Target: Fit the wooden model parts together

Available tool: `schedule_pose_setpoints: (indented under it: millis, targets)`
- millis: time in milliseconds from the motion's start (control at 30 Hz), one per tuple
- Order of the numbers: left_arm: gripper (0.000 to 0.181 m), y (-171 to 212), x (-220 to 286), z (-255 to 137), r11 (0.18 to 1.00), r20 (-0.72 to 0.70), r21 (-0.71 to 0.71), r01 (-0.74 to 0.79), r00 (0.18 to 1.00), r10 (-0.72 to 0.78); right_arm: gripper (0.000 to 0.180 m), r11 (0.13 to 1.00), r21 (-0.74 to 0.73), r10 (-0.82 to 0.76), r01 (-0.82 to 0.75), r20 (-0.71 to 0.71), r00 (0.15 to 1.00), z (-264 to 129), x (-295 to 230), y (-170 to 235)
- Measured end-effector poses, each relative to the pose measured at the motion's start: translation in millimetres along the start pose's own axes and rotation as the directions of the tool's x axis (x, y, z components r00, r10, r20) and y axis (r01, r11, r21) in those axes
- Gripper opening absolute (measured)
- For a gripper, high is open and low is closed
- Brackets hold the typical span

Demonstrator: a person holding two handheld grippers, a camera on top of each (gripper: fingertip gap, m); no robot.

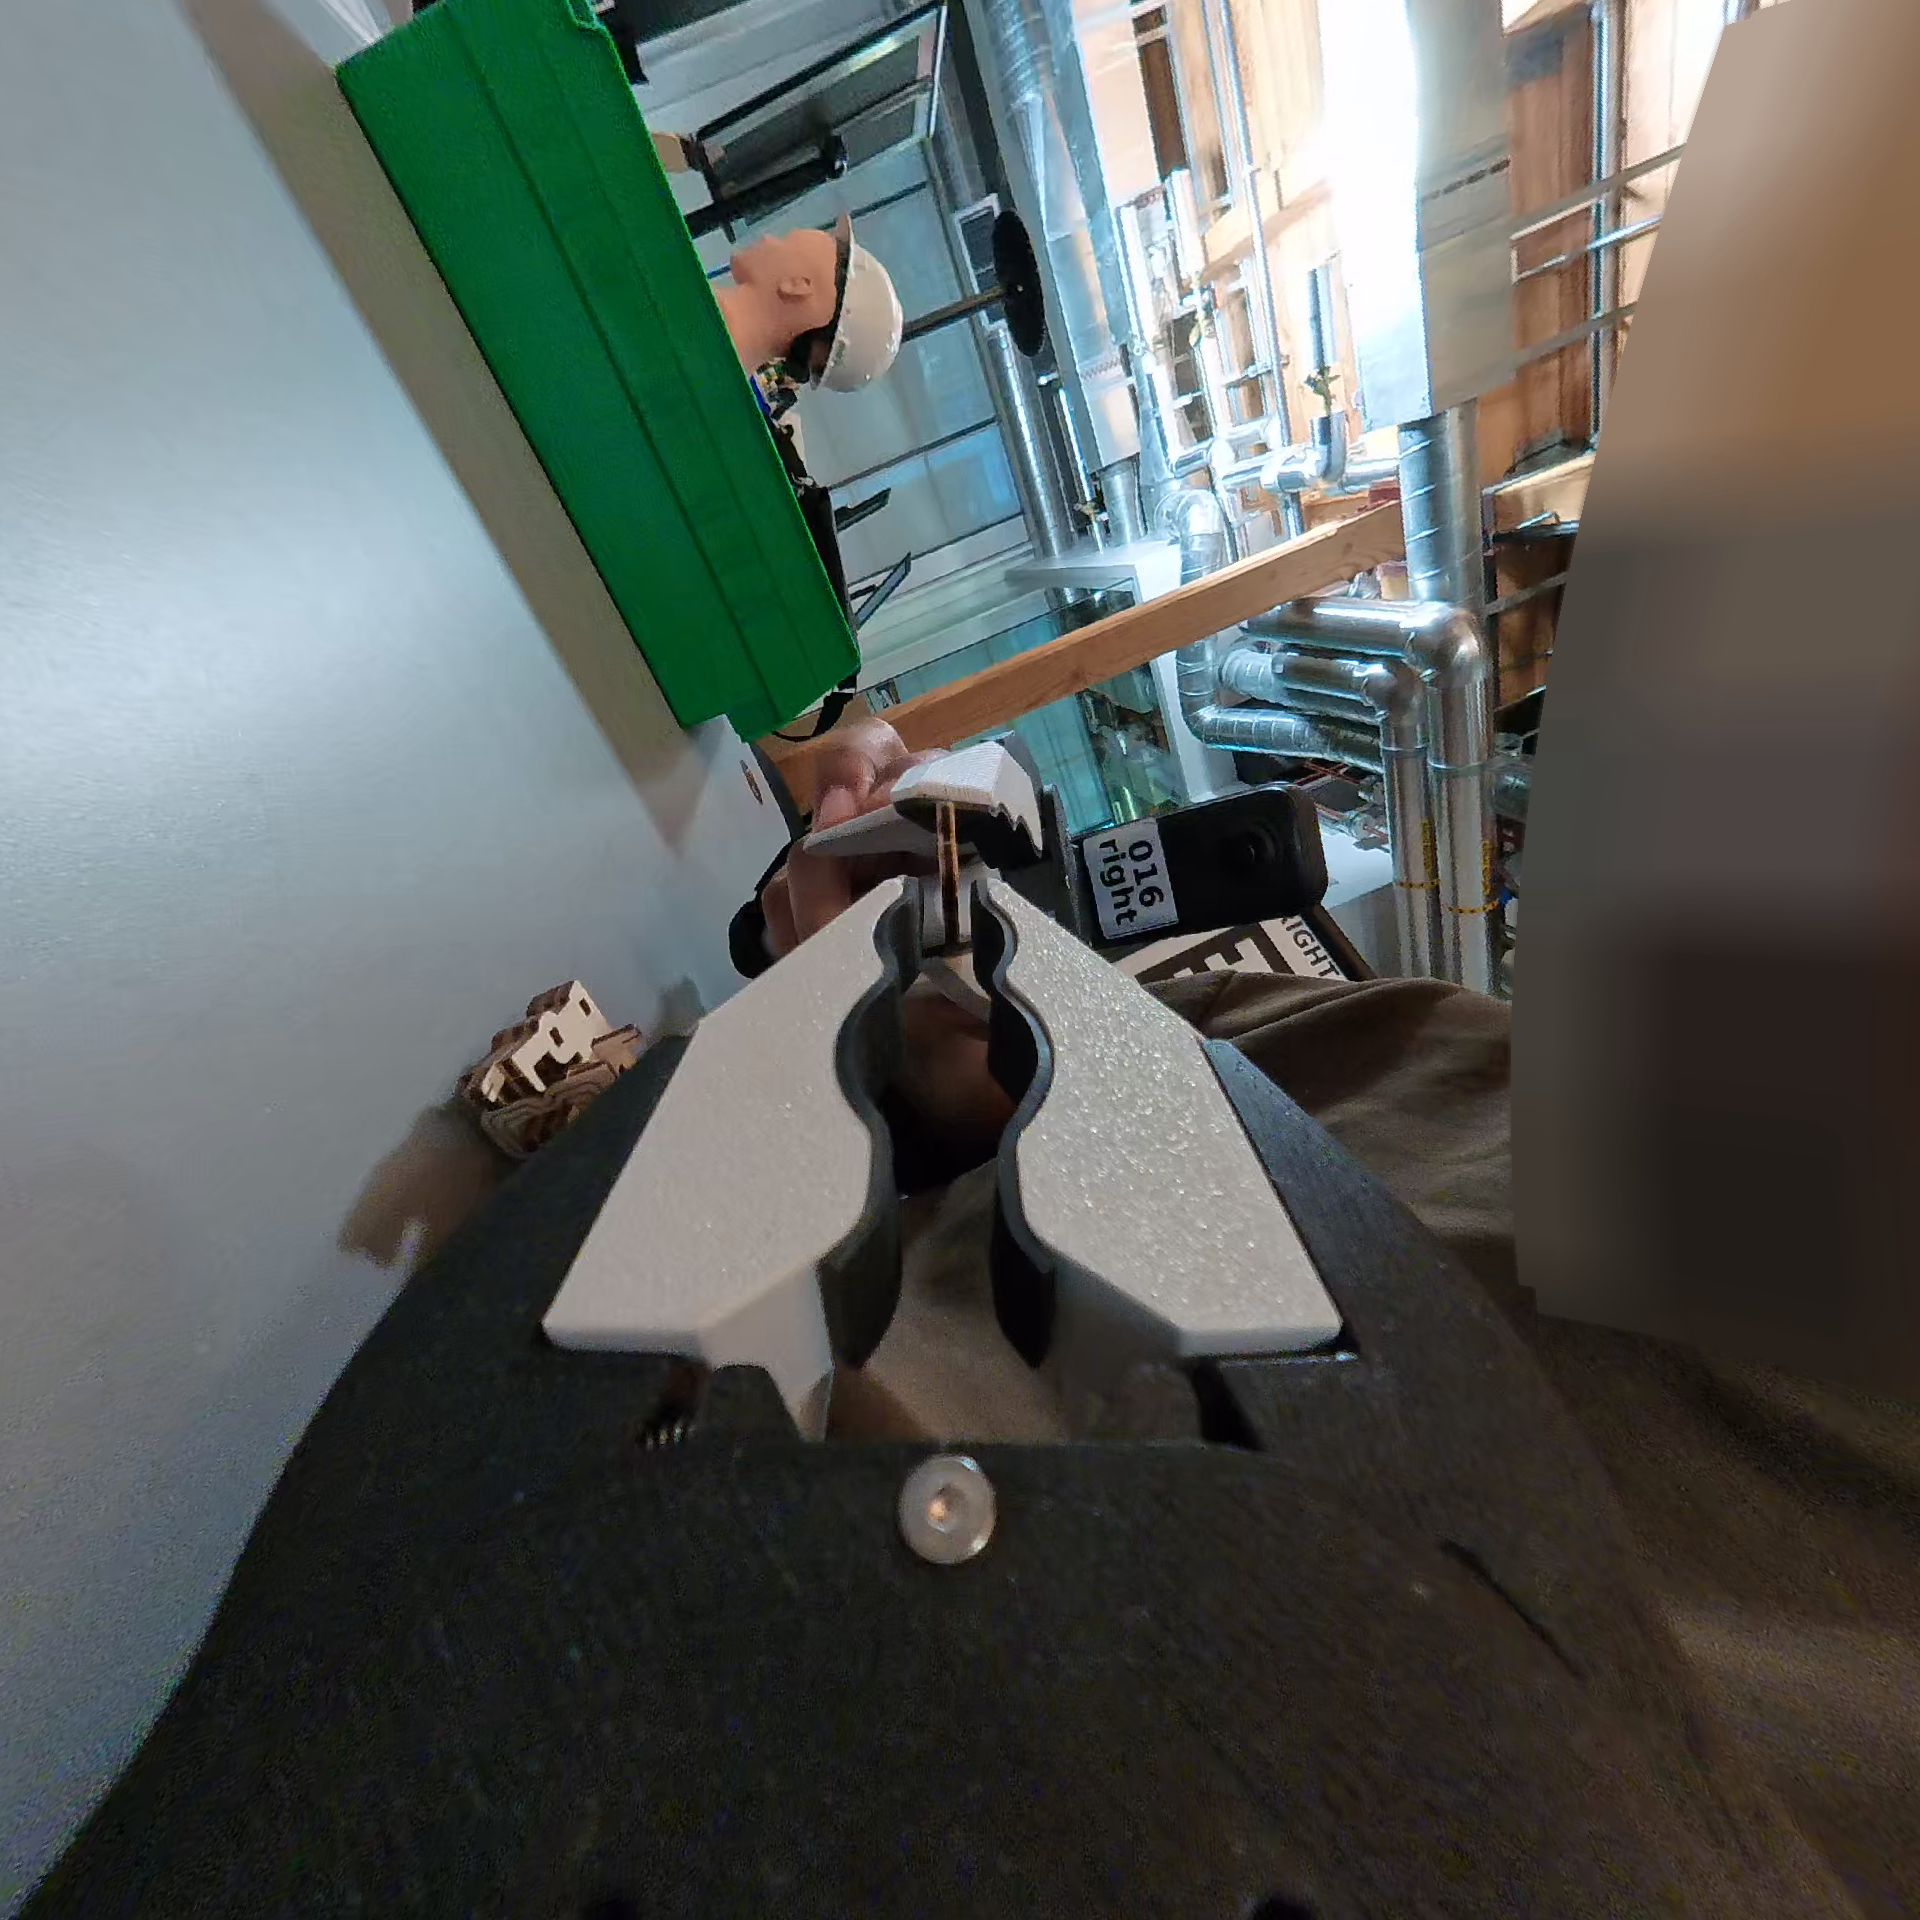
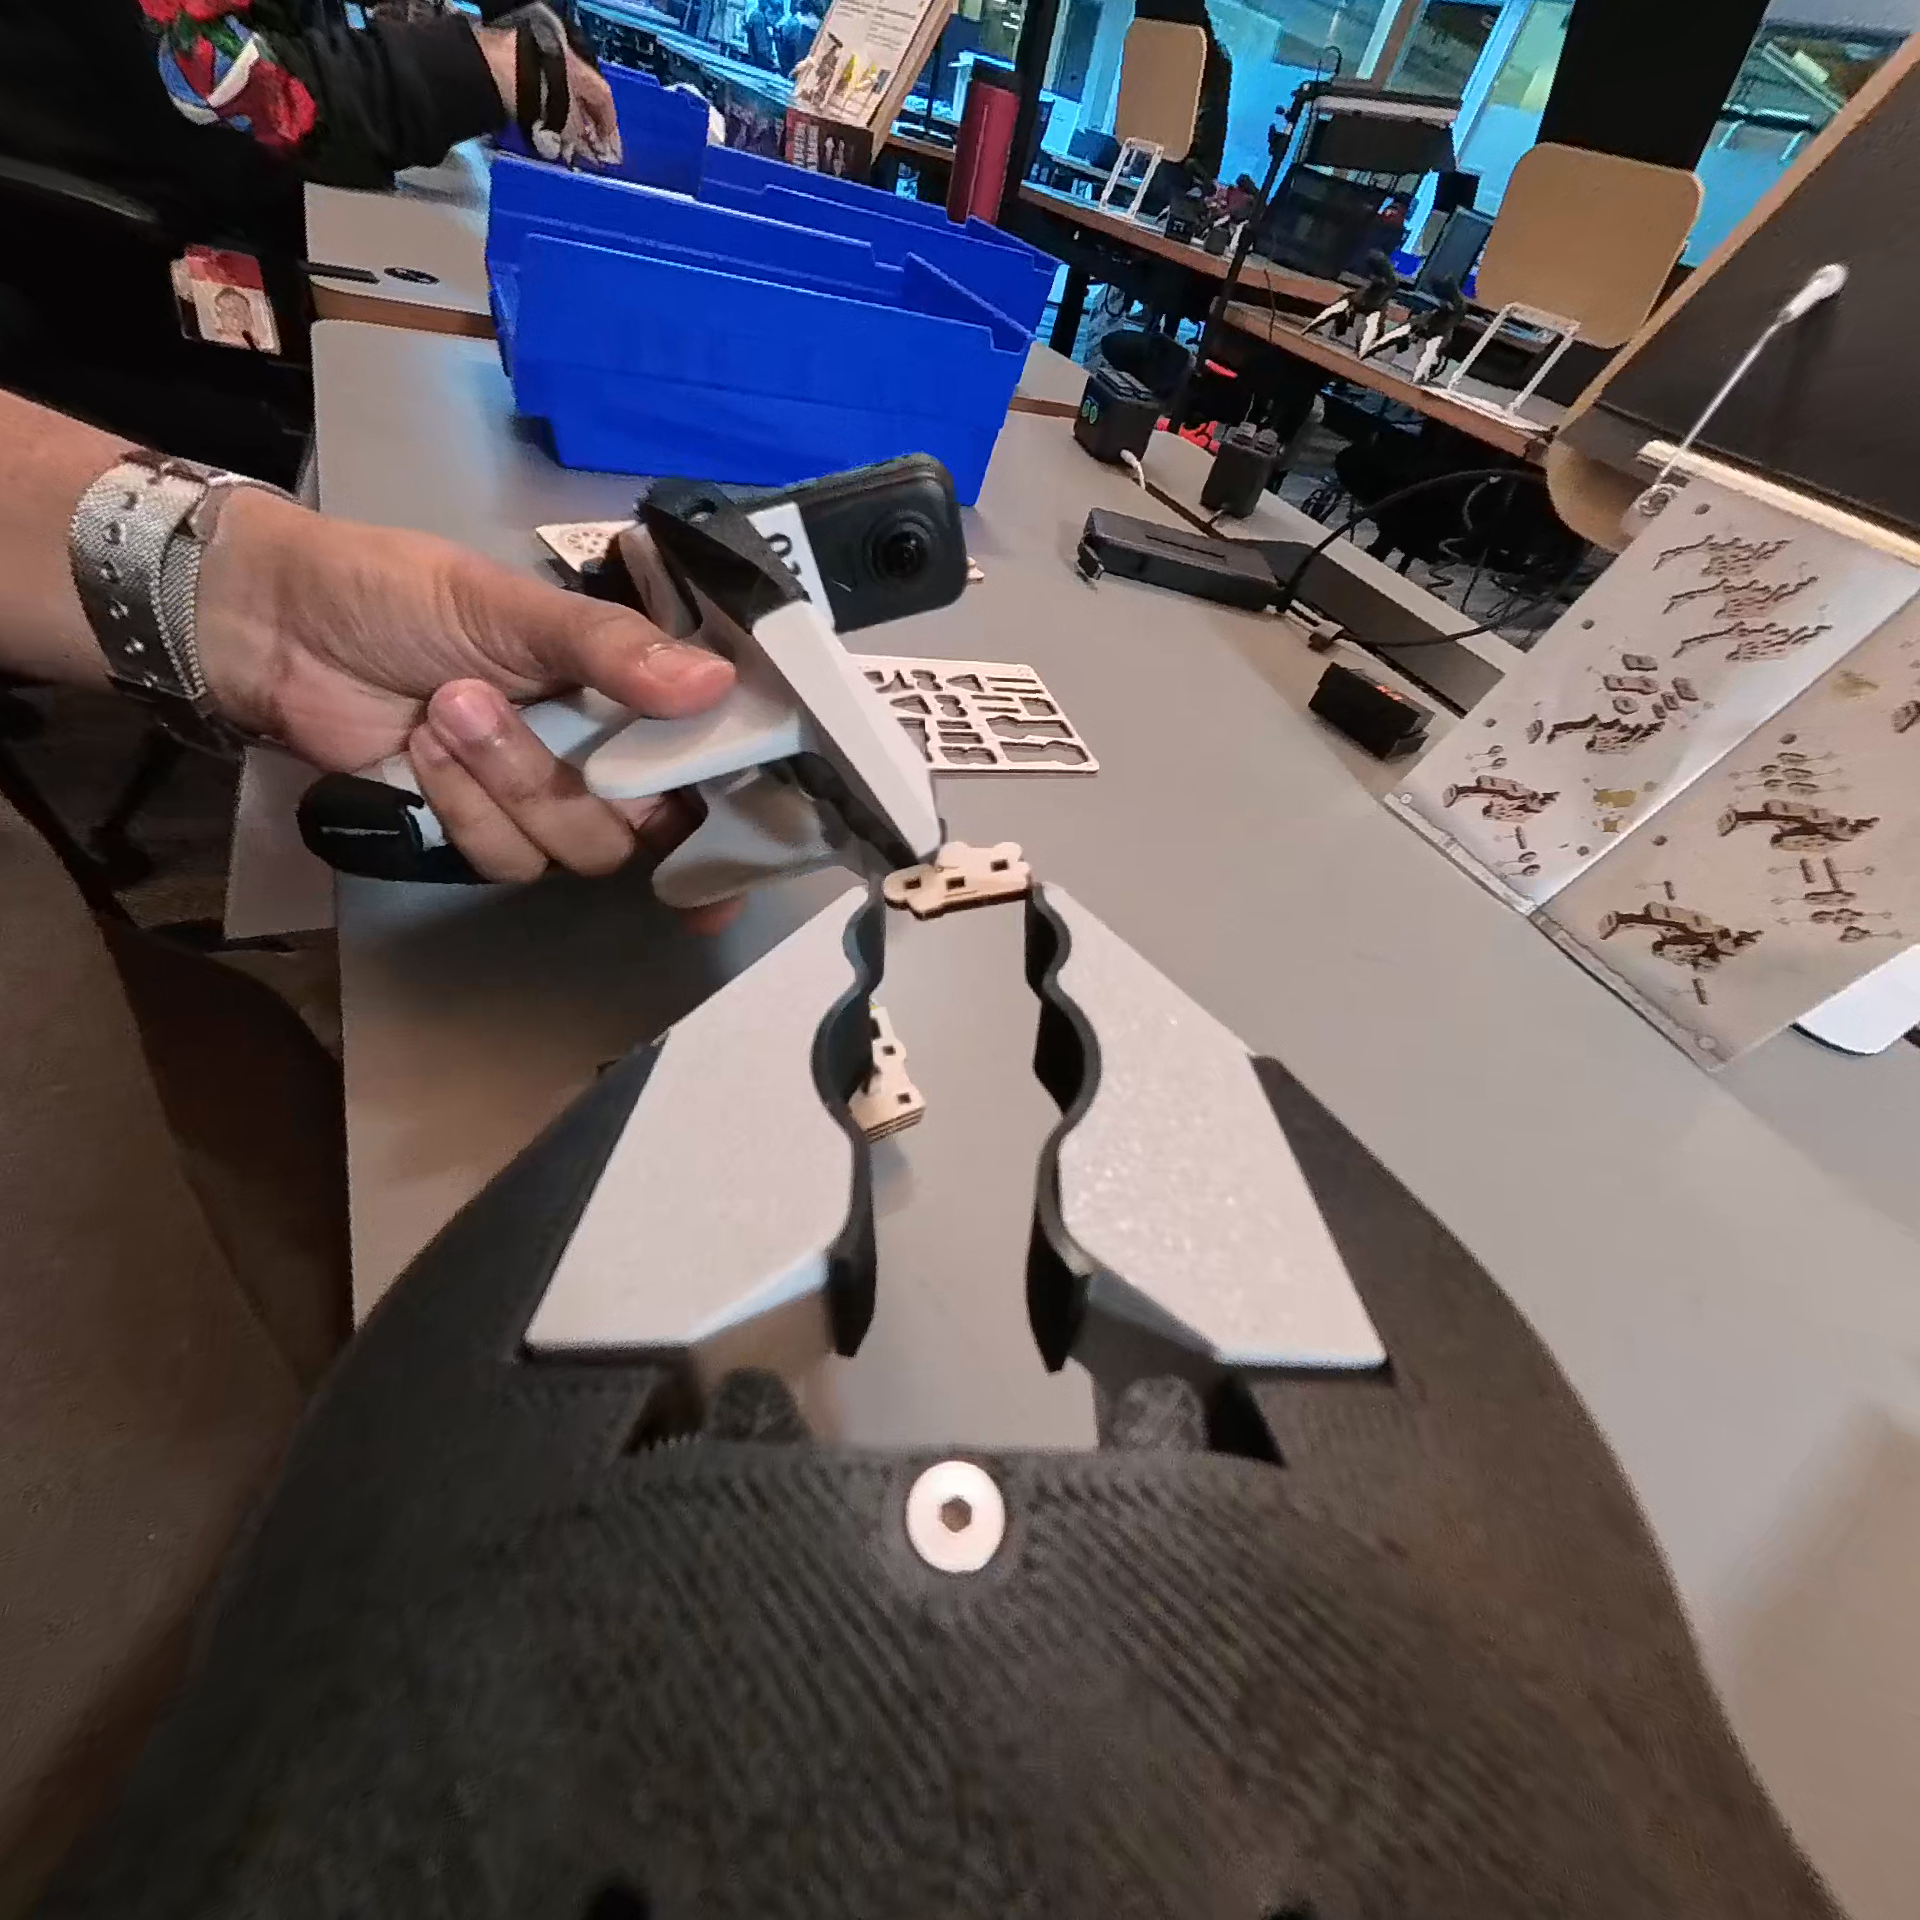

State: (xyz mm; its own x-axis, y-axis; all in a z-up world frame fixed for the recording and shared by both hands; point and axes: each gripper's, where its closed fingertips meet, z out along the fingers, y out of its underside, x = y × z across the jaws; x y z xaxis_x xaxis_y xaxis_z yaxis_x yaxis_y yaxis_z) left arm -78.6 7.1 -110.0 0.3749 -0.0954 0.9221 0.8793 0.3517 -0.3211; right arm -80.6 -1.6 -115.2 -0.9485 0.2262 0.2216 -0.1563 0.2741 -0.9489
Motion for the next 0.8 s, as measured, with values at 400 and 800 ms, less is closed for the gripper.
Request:
schedule_pose_setpoints:
  millis: [400,800]
  targets:
    - [0.000,3.0,2.3,1.5,1.000,-0.011,-0.023,-0.003,1.000,0.003,0.026,0.999,0.024,-0.022,0.022,0.009,1.000,0.4,-4.6,-1.7]
    - [0.000,-13.1,4.1,-7.8,0.997,0.007,0.062,-0.044,0.999,0.044,0.024,0.996,0.032,-0.086,0.089,-0.075,0.993,-0.2,1.7,-1.9]
